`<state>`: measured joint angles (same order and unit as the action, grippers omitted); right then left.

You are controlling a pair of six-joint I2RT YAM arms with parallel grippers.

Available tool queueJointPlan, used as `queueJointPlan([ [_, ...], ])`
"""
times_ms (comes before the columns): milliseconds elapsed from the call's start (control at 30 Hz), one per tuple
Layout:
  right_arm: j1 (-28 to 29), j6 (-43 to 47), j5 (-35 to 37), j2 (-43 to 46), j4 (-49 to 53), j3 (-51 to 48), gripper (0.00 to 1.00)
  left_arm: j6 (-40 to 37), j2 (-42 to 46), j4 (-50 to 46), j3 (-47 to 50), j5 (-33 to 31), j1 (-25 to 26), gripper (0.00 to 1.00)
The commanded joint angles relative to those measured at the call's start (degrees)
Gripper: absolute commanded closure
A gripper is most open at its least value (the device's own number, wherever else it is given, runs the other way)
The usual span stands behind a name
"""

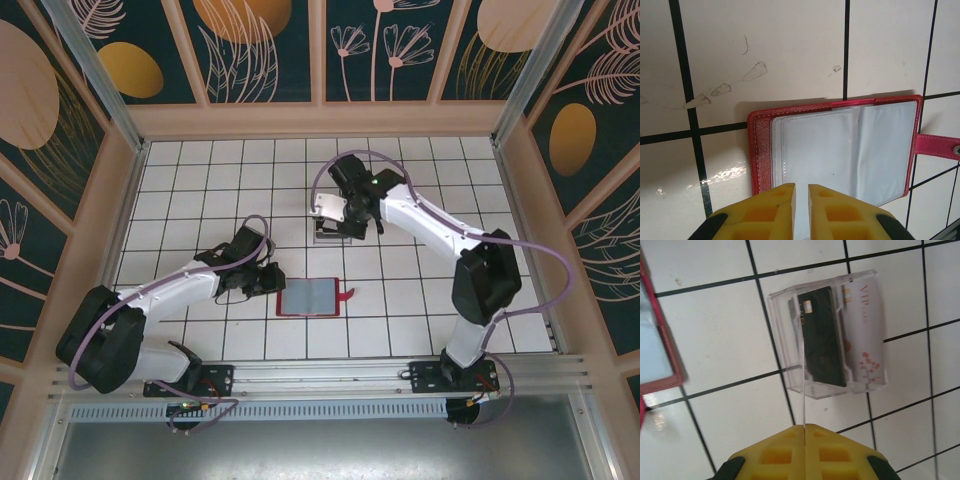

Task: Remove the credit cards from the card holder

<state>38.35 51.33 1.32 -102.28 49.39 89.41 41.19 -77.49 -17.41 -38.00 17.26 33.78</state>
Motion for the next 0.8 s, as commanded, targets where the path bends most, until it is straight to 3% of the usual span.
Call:
queueJointPlan([
  [0,-1.3,7.0,1.6,-3.5,6.1,6.4,1.00,0.2,1.2,-1.5,0.1,-1.4,0.2,0.85],
  [467,-3.3,11.3,0.7,-18.3,13.7,26.7,1.00,1.6,1.2,-0.3,0.6,-1.3,0.2,0.84],
  [767,-3.6,12.5,-0.2,-22.6,14.8,30.0,1.00,2.1,0.8,0.5,1.3,-1.4,0.2,0.84],
])
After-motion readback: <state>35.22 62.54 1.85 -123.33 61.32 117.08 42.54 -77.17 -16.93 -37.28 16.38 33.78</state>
